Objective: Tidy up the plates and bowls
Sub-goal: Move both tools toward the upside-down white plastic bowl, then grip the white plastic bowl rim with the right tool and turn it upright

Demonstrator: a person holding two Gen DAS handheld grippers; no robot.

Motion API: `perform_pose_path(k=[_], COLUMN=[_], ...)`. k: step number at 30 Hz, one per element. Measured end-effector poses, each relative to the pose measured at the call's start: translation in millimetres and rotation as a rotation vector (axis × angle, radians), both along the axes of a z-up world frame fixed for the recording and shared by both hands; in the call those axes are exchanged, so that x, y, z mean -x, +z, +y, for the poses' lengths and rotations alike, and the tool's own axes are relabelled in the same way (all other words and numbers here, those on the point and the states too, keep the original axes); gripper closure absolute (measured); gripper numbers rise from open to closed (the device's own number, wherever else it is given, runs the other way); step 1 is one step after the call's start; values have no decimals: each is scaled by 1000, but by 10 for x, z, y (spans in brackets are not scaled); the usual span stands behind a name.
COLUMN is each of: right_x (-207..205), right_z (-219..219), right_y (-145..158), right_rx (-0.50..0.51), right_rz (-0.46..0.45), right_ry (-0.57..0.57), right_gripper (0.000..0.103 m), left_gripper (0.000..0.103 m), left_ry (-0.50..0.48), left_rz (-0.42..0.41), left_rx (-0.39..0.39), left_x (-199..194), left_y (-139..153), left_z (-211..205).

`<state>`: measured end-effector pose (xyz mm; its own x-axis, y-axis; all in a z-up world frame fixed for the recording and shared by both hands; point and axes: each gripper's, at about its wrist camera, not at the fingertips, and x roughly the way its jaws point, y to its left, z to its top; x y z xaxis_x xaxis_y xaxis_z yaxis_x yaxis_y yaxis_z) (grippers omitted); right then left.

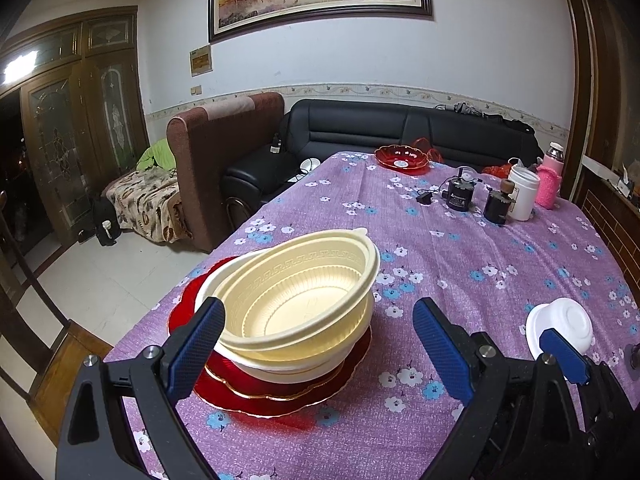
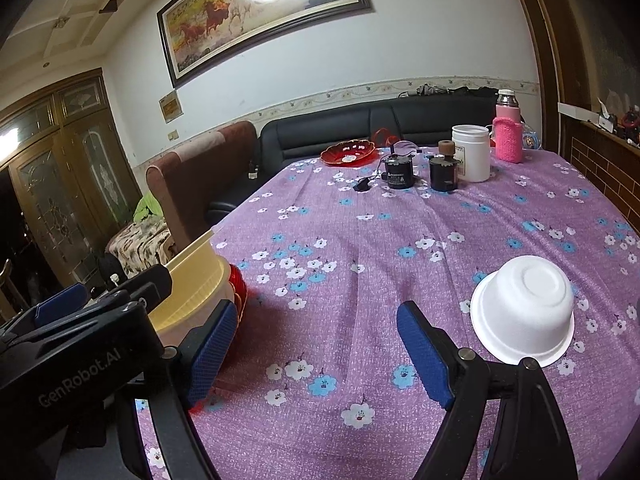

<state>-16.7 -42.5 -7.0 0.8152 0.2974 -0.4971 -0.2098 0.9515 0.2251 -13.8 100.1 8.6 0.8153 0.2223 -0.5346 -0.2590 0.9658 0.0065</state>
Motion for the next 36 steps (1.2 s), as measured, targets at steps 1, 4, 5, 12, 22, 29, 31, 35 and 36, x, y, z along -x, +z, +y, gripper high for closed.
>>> perform_pose_path(k=[1, 4, 5, 12, 22, 29, 31, 35, 36], right_x=[-5, -27, -39, -298, -697, -831, -867, -913, -916], right_z=[-9, -117, -189, -1293, -2400, -2613, -2621, -2584, -2560], right_y=[-5, -5, 3, 54, -393, -767, -843, -861, -864], right_rx=[0, -20, -25, -145, -408, -547, -582, -651, -659], right_rz=[2, 8, 10, 61, 206, 312, 340, 344, 348], right_ry=[1, -3, -16, -209, -272, -267, -253, -178, -161], right_gripper=[17, 17, 17, 17, 17, 17, 17, 16, 15], left_gripper=[8, 8, 8, 8, 8, 9, 14, 19, 29], left_ry=[-2, -30, -37, -223, -503, -410, -389, -382, -375], left_rz=[1, -21, -31, -100, 181, 250, 261, 300, 300], left_rx=[1, 18, 22, 98, 311, 95, 26, -78, -99], left_x=[1, 39, 51, 83, -765, -1253, -1319, -1412, -1412], left_y=[-3, 47, 75, 315, -187, -632, -723, -891, -918], left_z=[2, 3, -8, -317, -1167, -1514, -1565, -1701, -1724])
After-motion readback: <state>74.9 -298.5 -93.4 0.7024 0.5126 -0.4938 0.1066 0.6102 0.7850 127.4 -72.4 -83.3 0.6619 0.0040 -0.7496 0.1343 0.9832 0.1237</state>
